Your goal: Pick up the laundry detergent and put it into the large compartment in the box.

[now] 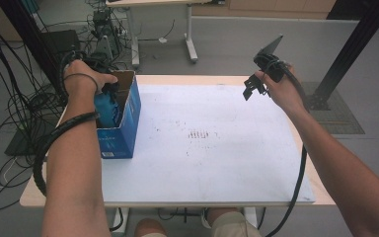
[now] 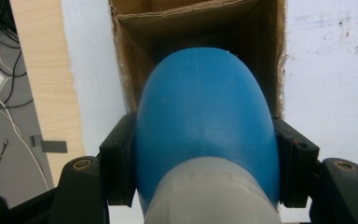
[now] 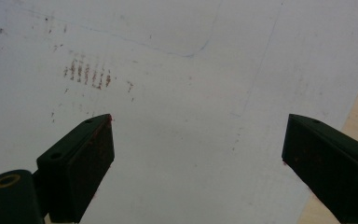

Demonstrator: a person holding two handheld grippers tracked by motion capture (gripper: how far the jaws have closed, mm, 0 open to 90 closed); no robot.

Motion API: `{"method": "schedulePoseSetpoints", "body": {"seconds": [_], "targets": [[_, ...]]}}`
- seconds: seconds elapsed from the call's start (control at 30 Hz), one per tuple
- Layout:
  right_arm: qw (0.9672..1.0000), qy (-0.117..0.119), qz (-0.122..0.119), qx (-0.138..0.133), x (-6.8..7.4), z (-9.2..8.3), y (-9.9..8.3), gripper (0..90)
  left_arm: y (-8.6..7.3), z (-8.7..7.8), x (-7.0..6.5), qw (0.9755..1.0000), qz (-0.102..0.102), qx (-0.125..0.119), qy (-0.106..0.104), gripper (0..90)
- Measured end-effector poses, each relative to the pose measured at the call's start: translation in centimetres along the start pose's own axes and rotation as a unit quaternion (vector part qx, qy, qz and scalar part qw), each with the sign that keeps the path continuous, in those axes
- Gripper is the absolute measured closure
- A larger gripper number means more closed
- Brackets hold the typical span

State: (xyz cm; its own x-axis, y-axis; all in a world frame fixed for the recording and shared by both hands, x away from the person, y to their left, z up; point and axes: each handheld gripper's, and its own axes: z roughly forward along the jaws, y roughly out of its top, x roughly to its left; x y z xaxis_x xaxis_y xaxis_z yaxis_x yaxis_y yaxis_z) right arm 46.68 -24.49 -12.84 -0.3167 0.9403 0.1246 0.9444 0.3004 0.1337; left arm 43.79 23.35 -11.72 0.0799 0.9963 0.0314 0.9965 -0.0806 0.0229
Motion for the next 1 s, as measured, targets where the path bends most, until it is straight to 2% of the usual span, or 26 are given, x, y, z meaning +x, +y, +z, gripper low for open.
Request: {"method": "schedulePoseSetpoints", "body": {"seconds": [0.33, 0.87, 1.0], "targets": [[1.0, 0.0, -0.001, 0.003, 0.1, 0.4, 0.1, 9.1, 0.0, 2.6, -0.3, 0.9999, 0.01, 0.005, 0.002, 37.4], [1.0, 0.005, 0.003, 0.005, -0.1, 0.7, 0.0, 9.0, -0.3, 4.9, -0.5, 0.9998, 0.016, 0.008, 0.003, 37.4], [0.9999, 0.009, 0.002, 0.005, -0.3, 0.8, 0.0, 9.1, -0.6, 4.9, -0.6, 0.9998, 0.017, 0.002, 0.003, 37.4]]}}
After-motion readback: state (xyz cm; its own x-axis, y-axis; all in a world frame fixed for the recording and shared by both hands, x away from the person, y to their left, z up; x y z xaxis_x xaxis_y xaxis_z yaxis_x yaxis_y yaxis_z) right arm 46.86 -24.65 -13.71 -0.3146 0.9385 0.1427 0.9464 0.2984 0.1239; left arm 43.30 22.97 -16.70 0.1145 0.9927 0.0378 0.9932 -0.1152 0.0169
